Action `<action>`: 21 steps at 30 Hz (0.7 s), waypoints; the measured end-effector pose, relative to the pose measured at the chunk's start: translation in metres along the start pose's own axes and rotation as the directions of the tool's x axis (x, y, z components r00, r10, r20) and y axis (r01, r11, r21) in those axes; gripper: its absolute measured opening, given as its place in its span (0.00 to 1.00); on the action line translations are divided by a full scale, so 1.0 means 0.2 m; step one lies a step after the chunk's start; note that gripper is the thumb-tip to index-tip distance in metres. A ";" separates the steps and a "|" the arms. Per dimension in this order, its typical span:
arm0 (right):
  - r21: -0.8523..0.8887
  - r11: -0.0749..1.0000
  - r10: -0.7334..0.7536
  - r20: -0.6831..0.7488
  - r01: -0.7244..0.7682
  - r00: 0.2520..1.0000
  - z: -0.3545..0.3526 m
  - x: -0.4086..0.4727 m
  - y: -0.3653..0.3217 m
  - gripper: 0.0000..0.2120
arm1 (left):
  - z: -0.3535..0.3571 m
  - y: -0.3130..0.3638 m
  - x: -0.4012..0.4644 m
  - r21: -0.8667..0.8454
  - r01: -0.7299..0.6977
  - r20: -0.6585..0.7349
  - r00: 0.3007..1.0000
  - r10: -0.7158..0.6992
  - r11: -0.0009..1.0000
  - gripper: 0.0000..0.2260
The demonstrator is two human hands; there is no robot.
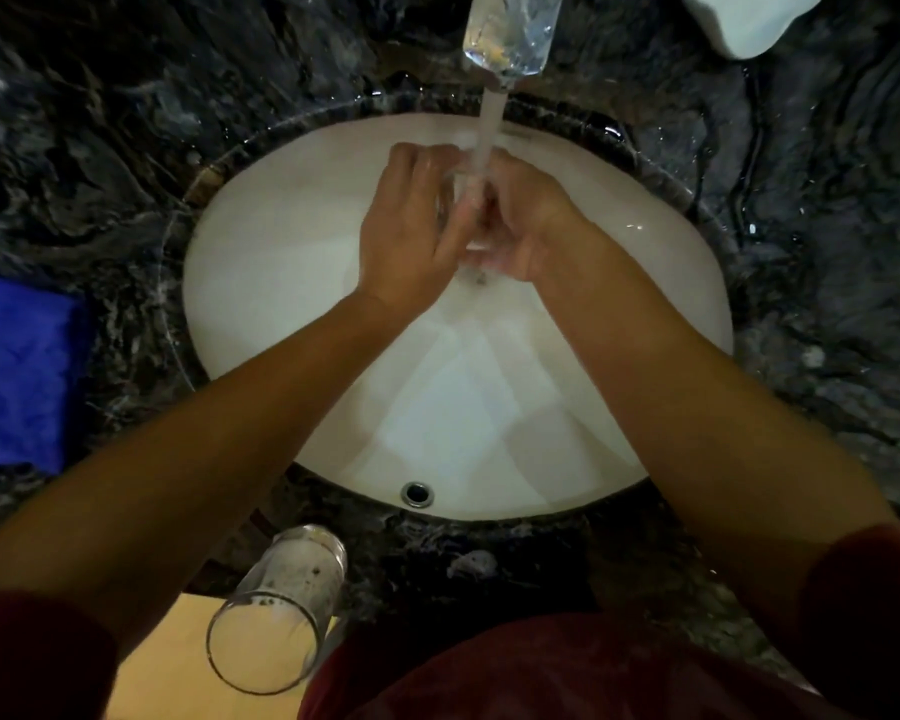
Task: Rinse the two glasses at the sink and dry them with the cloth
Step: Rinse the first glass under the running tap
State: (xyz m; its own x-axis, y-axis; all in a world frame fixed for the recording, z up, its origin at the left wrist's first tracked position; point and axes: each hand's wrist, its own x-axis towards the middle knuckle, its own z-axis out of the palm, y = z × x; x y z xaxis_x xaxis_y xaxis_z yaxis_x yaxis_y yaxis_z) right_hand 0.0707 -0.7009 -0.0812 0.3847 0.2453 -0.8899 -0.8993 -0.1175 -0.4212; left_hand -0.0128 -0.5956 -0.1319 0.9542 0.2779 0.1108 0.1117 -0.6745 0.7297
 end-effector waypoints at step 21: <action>0.017 0.991 -0.134 -0.107 0.136 0.985 -0.02 -0.03 0.10 0.14 | -0.06 0.11 0.10 0.022 0.257 0.162 0.953 -0.257 0.966 0.16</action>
State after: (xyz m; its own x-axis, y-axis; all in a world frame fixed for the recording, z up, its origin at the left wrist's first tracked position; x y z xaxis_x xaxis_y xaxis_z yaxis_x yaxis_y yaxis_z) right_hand 0.0518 -0.7078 -0.0845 0.5213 0.1549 -0.8392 -0.8419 -0.0671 -0.5354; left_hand 0.0047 -0.5972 -0.1062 0.9252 0.3273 -0.1919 0.3596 -0.5951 0.7187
